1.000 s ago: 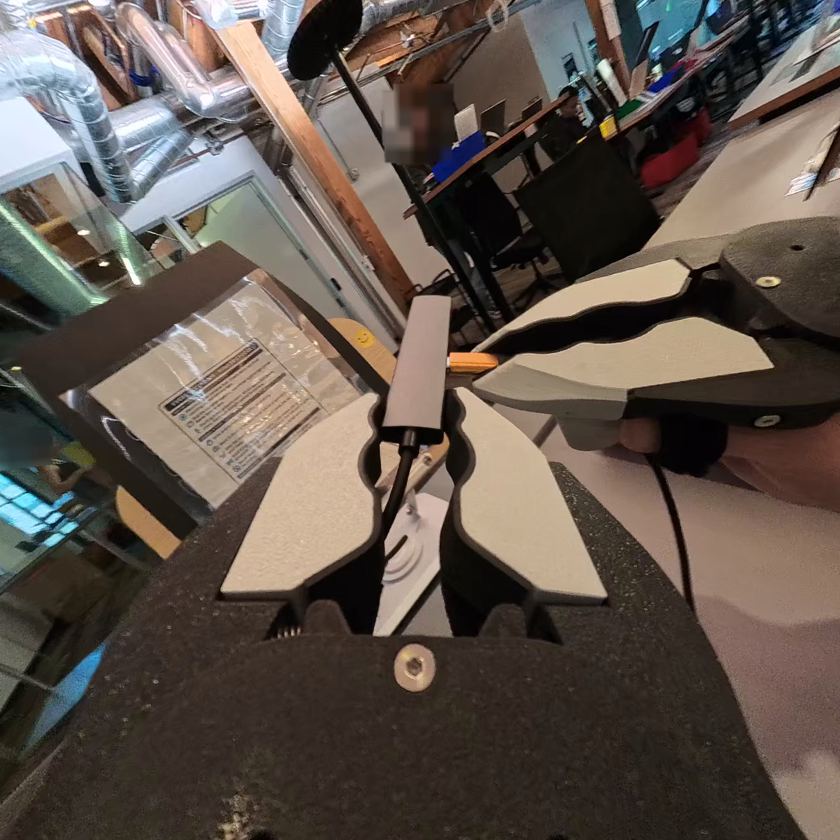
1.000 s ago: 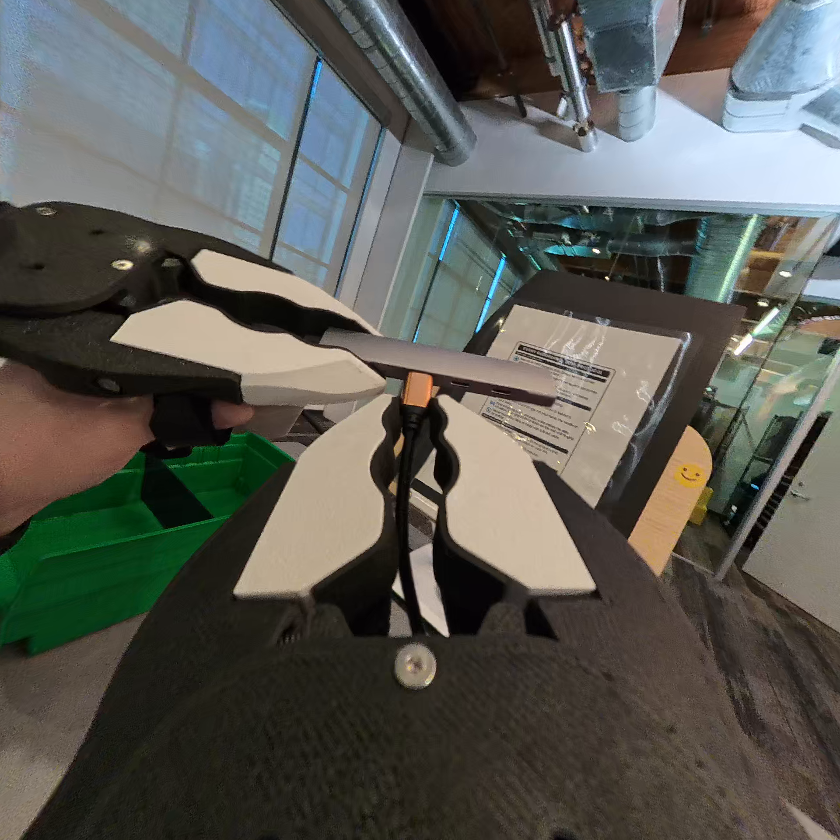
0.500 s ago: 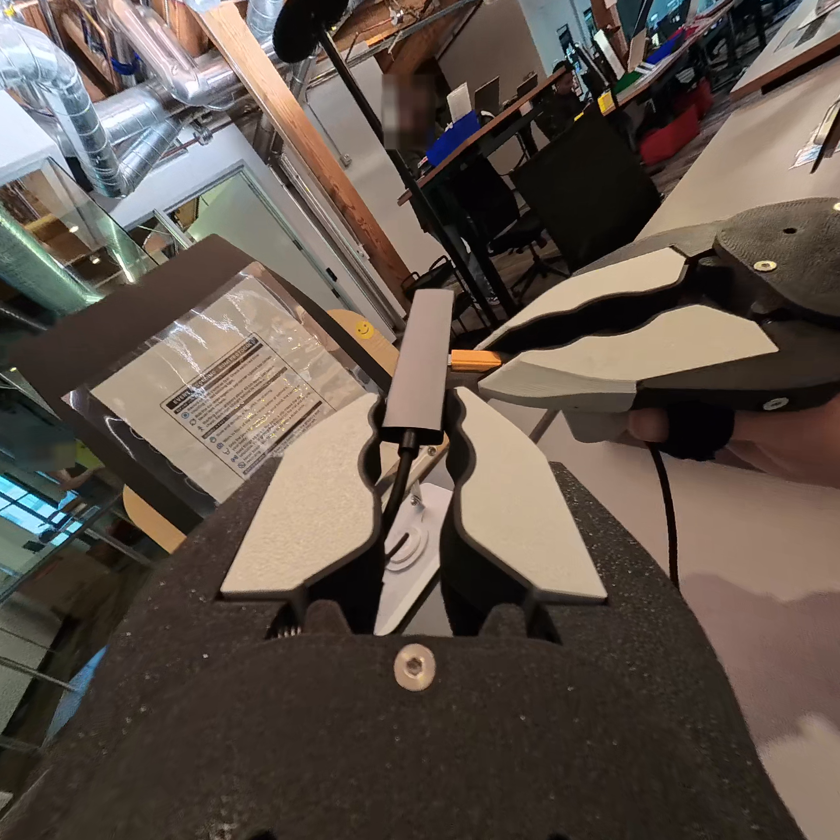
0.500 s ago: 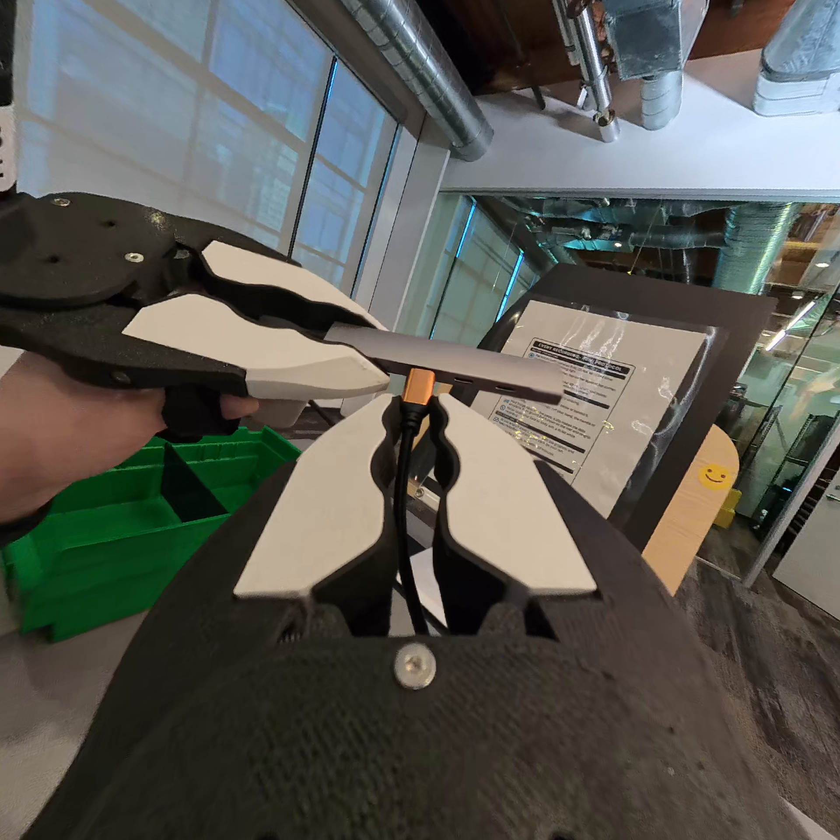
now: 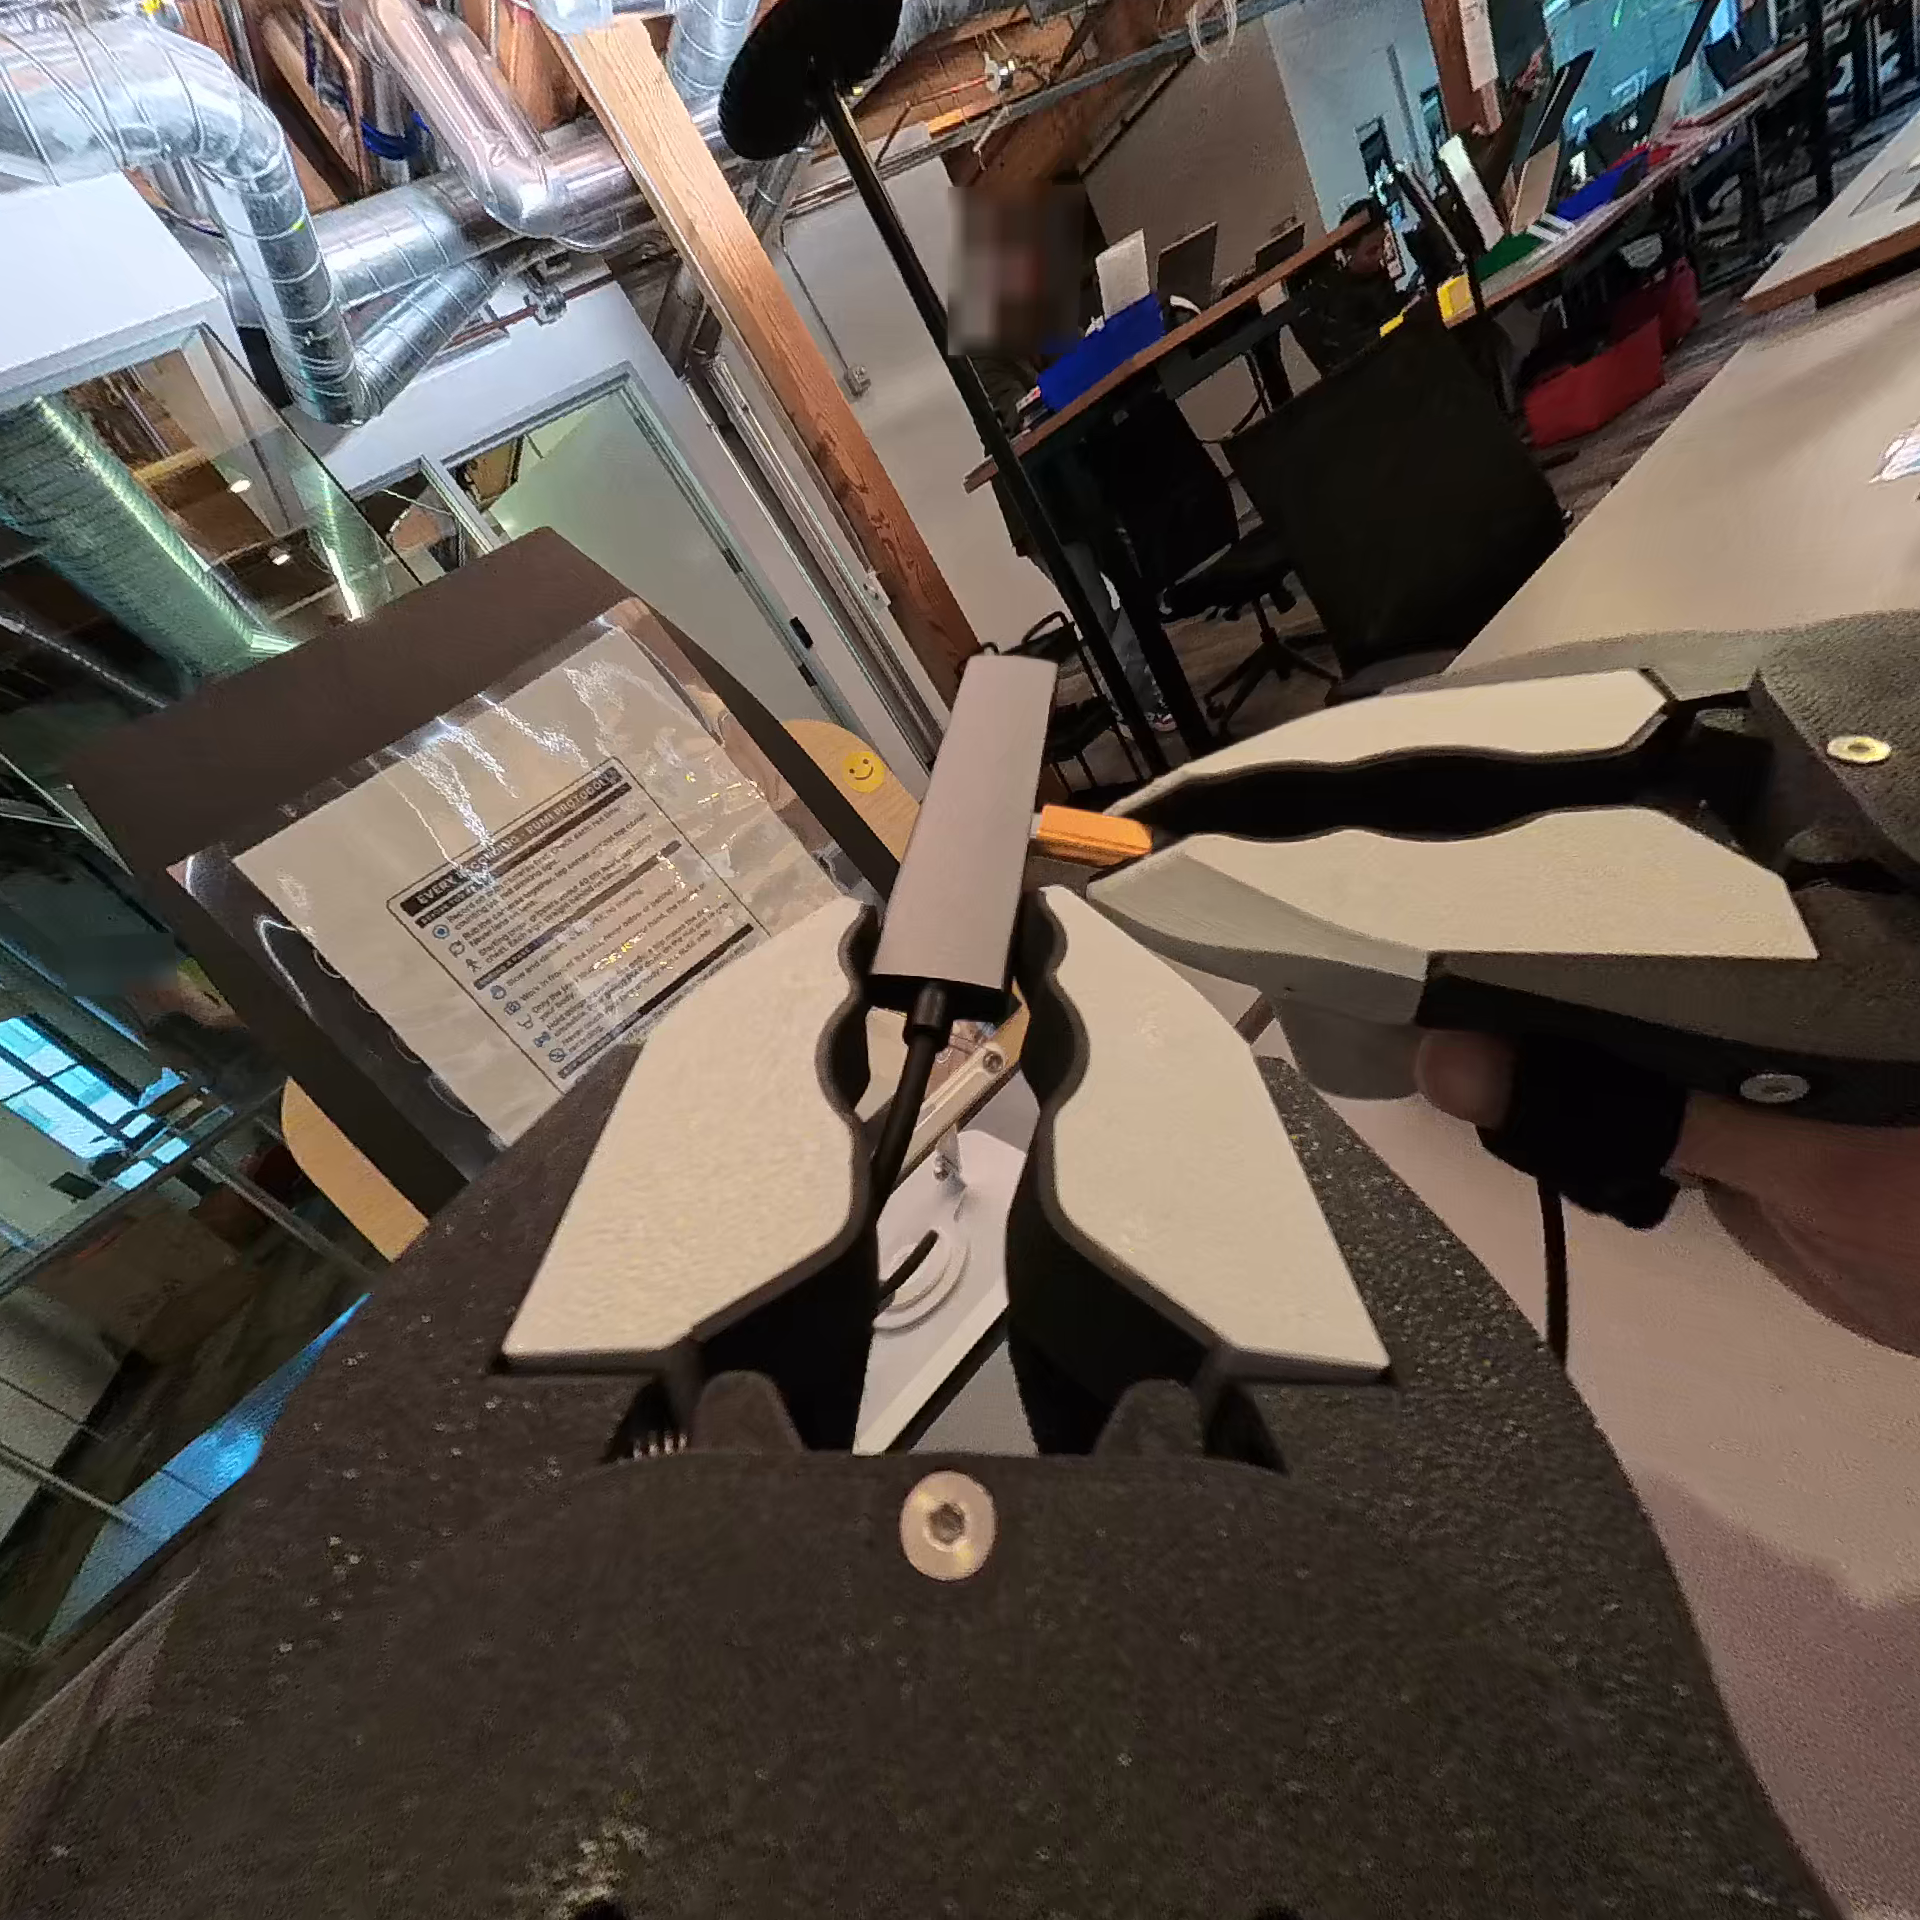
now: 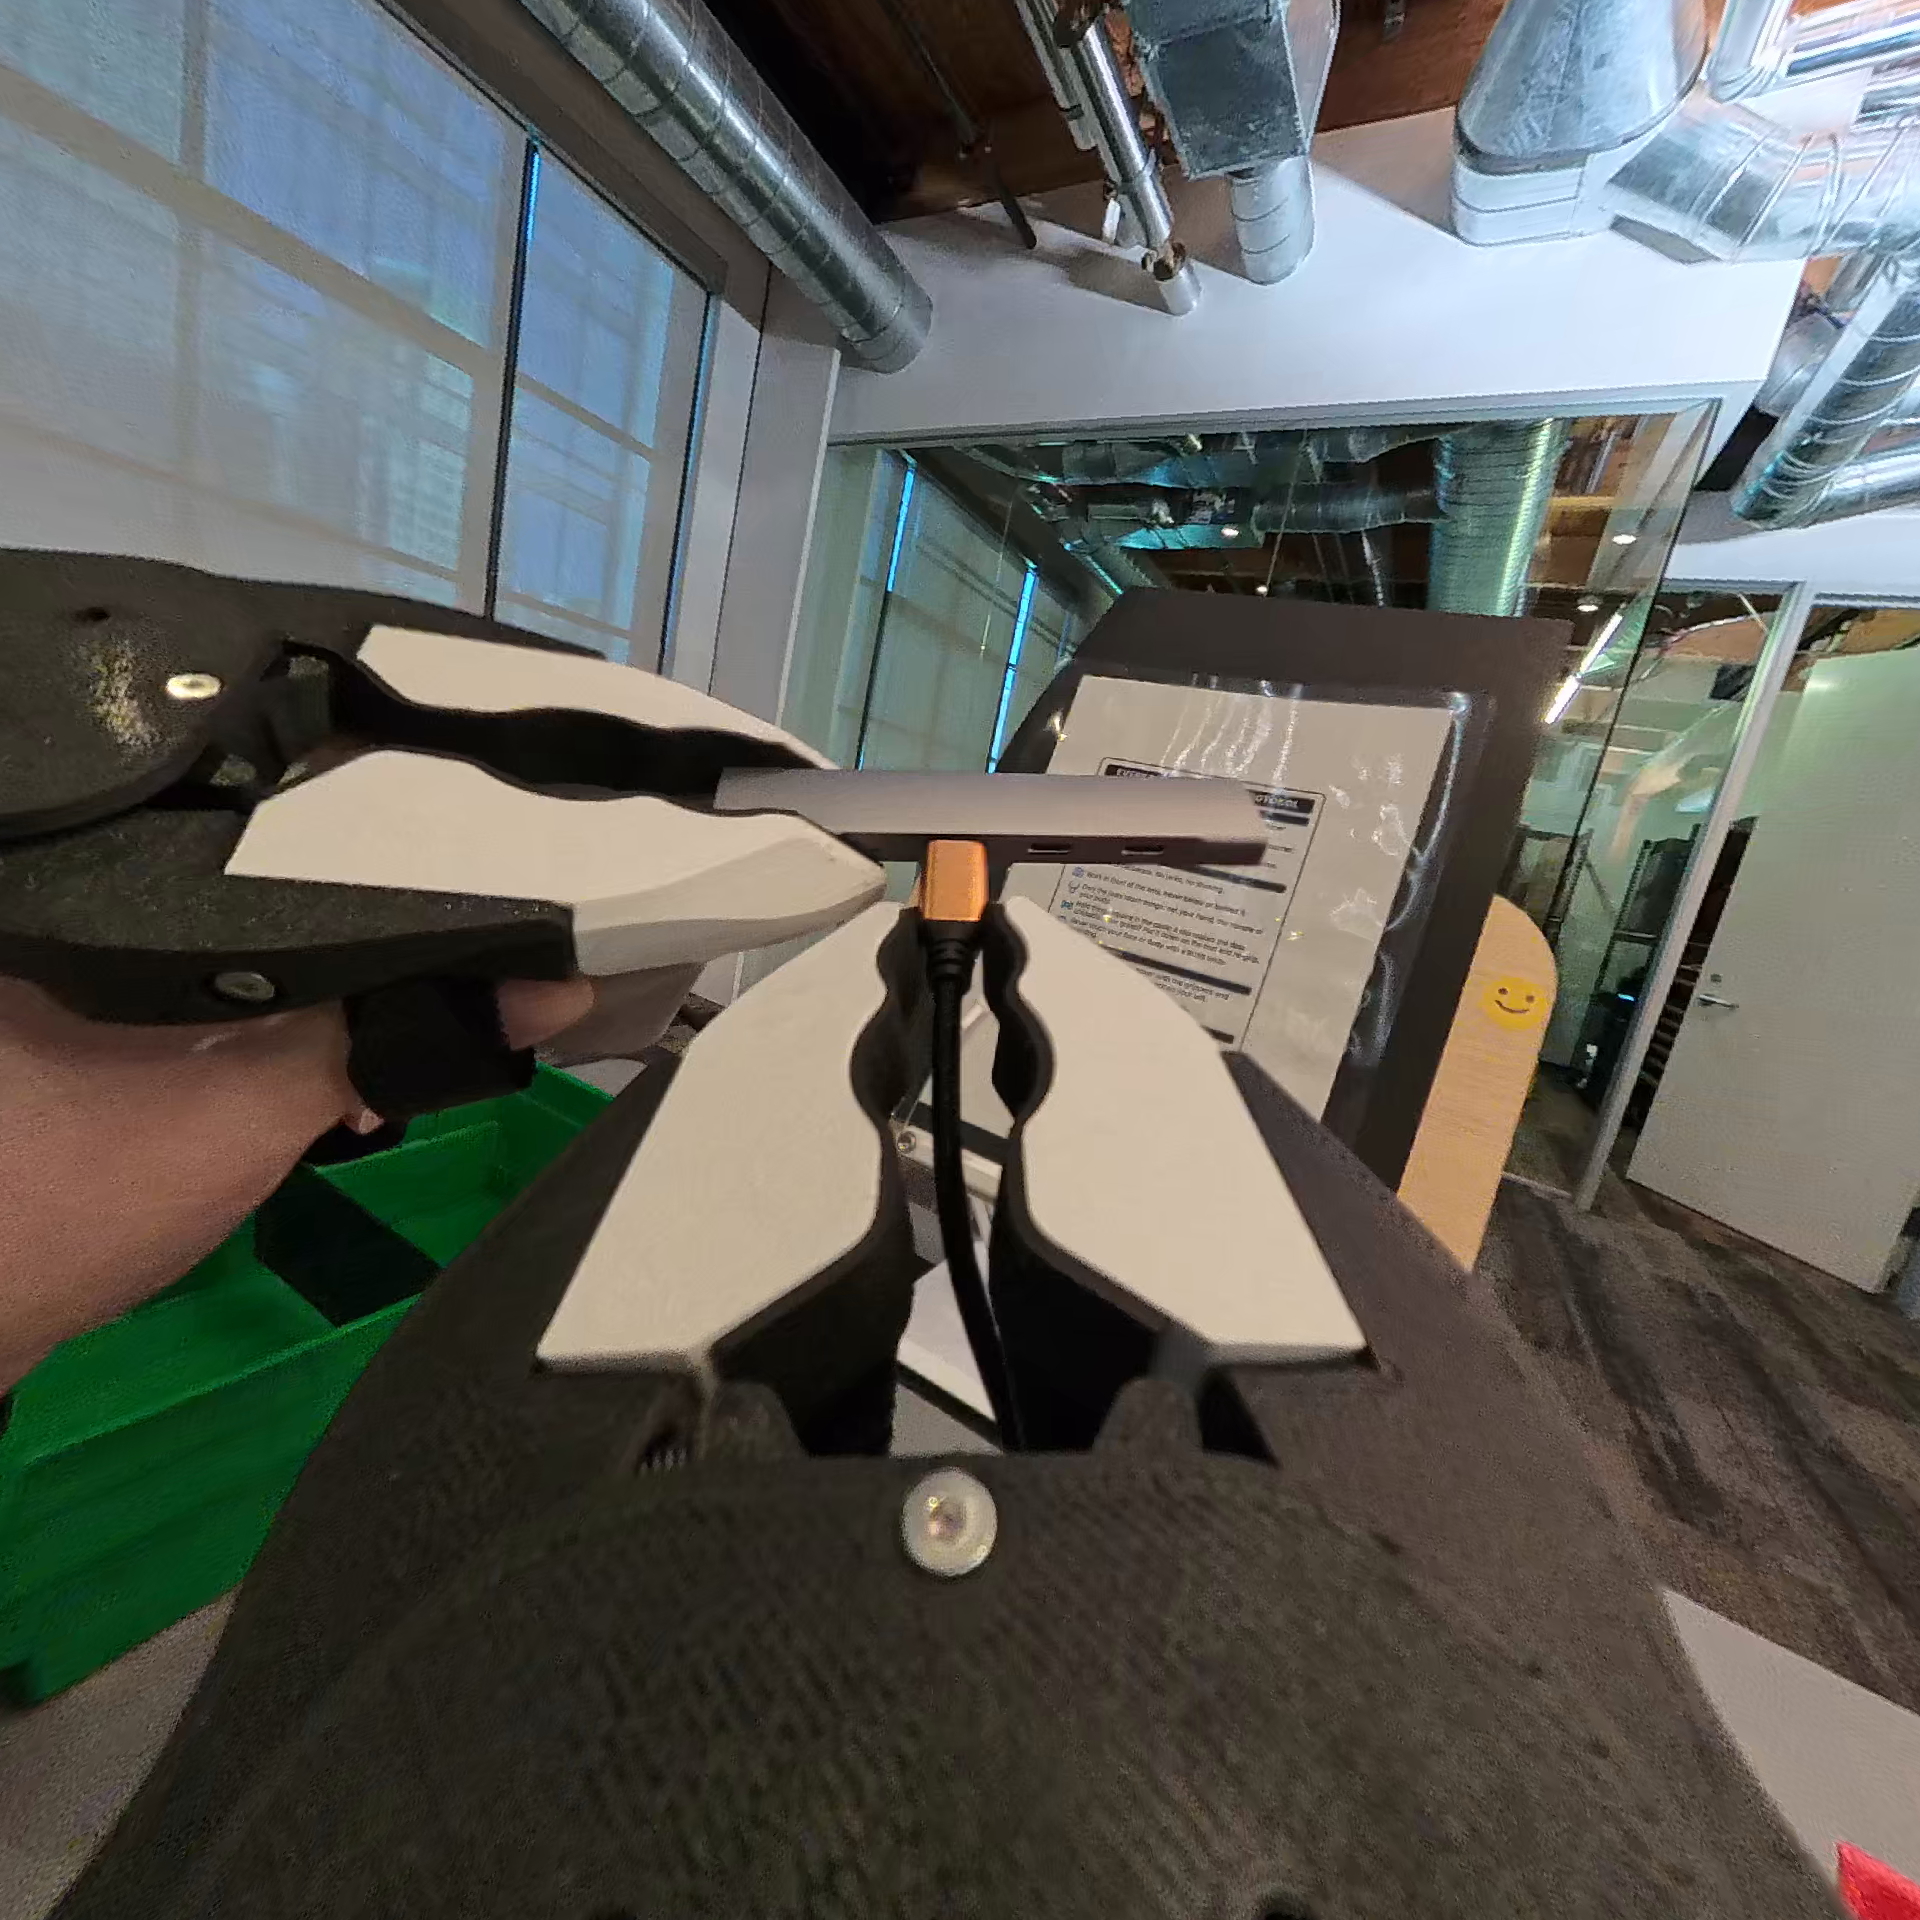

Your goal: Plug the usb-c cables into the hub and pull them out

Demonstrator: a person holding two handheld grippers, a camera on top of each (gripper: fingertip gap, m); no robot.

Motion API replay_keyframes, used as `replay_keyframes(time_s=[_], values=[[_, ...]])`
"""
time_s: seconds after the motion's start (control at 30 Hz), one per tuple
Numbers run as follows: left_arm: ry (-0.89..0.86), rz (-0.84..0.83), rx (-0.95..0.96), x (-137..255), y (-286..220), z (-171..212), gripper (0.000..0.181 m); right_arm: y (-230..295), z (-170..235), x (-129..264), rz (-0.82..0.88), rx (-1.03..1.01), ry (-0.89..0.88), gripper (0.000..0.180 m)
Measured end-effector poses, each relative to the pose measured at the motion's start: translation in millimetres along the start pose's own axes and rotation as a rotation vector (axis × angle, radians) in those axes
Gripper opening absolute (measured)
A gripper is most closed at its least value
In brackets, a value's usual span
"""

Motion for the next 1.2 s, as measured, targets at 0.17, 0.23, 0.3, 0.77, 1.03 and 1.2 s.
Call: replay_keyframes(time_s=[0.17, 0.23, 0.3, 0.77, 1.03, 1.2], values=[[-0.020, 0.021, -0.019, 2, 2, -4, 0.025, 0, -5, 0, -0.043, 0.011, -0.009, 0.013], [-0.020, 0.052, -0.005, 5, 4, -3, 0.025, -1, -6, 0, -0.104, 0.043, -0.004, 0.013], [-0.012, 0.069, 0.007, 6, 6, -3, 0.025, -2, -7, 0, -0.141, 0.058, 0.016, 0.014], [-0.094, -0.028, 0.221, 43, 73, -3, 0.023, 21, -5, 0, -0.131, 0.068, 0.031, 0.013], [-0.060, 0.011, 0.189, 59, 74, -14, 0.024, -76, -98, 49, -0.179, 0.117, 0.080, 0.013], [0.000, 0.050, 0.092, 46, 55, -11, 0.024, -138, -102, 93, -0.091, 0.220, 0.255, 0.013]])
Point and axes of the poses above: each gripper's, where its closed fingertips meet, x back along the fingers, z out of its underside, y = z × x across the jaws, the point moved 6 cm from there along x, back along the fingers, and after that the axes turned 10 degrees about -y, right-handed, at the moved point
